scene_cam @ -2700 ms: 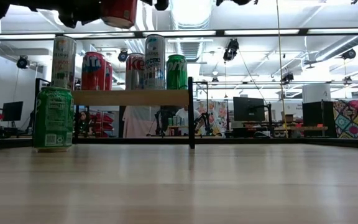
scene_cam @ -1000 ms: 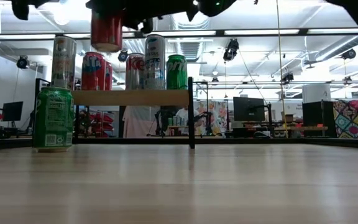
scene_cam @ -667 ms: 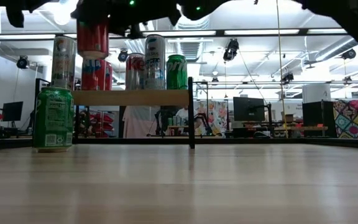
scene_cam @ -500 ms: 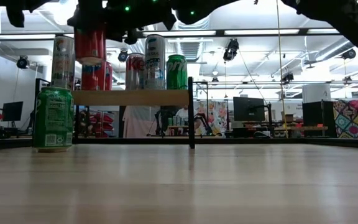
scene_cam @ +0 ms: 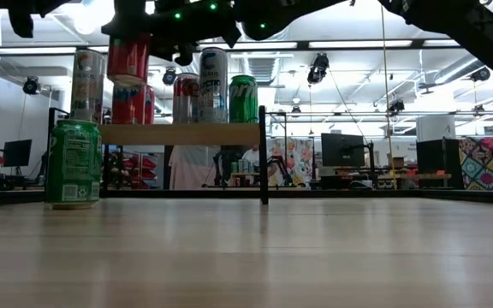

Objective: Place canned beverage on shelf
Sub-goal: Put the red soda can aligned with the other red soda cans on the shelf

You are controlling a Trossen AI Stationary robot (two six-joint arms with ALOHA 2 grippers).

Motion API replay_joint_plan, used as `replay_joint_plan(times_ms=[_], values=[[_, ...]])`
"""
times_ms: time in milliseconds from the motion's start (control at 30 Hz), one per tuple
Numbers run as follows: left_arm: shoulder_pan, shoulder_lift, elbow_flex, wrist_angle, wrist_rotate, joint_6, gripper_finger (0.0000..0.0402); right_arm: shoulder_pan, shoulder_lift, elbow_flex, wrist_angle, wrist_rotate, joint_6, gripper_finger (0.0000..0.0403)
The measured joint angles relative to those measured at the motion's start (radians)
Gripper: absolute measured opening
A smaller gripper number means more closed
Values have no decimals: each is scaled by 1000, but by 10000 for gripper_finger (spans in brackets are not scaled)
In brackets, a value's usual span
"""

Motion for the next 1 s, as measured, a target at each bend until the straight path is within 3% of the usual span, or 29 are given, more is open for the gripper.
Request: replay_joint_plan(times_ms=[1000], values=[[0, 0, -1, -23, 0, 1, 0, -30, 74, -3, 58, 57, 43, 286]])
